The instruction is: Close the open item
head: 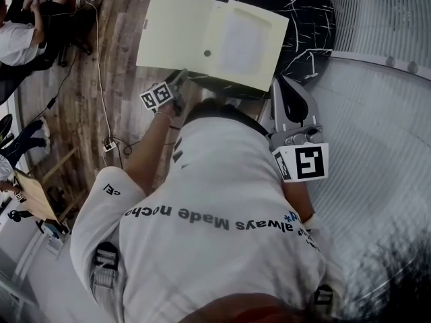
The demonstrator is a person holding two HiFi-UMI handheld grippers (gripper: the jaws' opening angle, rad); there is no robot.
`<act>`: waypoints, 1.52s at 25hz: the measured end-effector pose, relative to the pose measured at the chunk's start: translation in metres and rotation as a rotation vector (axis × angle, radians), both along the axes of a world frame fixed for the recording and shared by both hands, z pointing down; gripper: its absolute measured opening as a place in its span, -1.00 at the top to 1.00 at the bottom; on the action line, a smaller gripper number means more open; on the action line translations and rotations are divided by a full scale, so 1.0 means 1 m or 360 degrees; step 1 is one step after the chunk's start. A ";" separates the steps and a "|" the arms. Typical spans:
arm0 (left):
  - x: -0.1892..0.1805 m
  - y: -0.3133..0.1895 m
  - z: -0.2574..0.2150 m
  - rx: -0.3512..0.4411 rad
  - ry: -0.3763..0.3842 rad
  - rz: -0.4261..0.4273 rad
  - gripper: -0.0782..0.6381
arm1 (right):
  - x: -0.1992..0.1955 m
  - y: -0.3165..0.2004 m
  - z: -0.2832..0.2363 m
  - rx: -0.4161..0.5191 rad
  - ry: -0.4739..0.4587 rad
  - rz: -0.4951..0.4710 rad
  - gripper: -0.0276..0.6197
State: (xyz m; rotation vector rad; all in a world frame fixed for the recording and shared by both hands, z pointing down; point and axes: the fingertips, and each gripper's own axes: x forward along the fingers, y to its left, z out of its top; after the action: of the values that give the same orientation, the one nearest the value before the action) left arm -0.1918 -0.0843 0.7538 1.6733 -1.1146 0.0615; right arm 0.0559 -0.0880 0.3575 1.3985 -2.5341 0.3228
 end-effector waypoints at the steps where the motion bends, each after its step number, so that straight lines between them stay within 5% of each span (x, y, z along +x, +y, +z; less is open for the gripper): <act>1: -0.002 -0.004 0.002 0.0000 0.0018 -0.0025 0.17 | 0.001 -0.001 0.000 0.0001 0.0006 0.0000 0.91; 8: -0.008 -0.027 -0.006 0.0107 0.0004 -0.0101 0.39 | 0.003 -0.001 0.001 0.0007 0.0031 0.0008 0.91; 20: 0.016 -0.028 -0.060 0.0371 -0.0422 0.0216 0.67 | 0.002 0.002 -0.002 0.0009 -0.0016 0.0022 0.91; 30: 0.063 -0.016 -0.091 0.0635 -0.1227 0.0800 0.55 | 0.002 0.008 0.002 -0.0006 -0.0048 0.0036 0.91; 38: 0.102 -0.006 -0.092 0.0773 -0.1660 0.1209 0.52 | 0.008 0.011 0.004 -0.0006 -0.0070 0.0061 0.91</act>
State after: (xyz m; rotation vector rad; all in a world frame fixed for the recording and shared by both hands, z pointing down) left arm -0.0897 -0.0900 0.6617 2.5219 -1.1724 1.3663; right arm 0.0640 -0.0772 0.3617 1.4553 -2.5428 0.3684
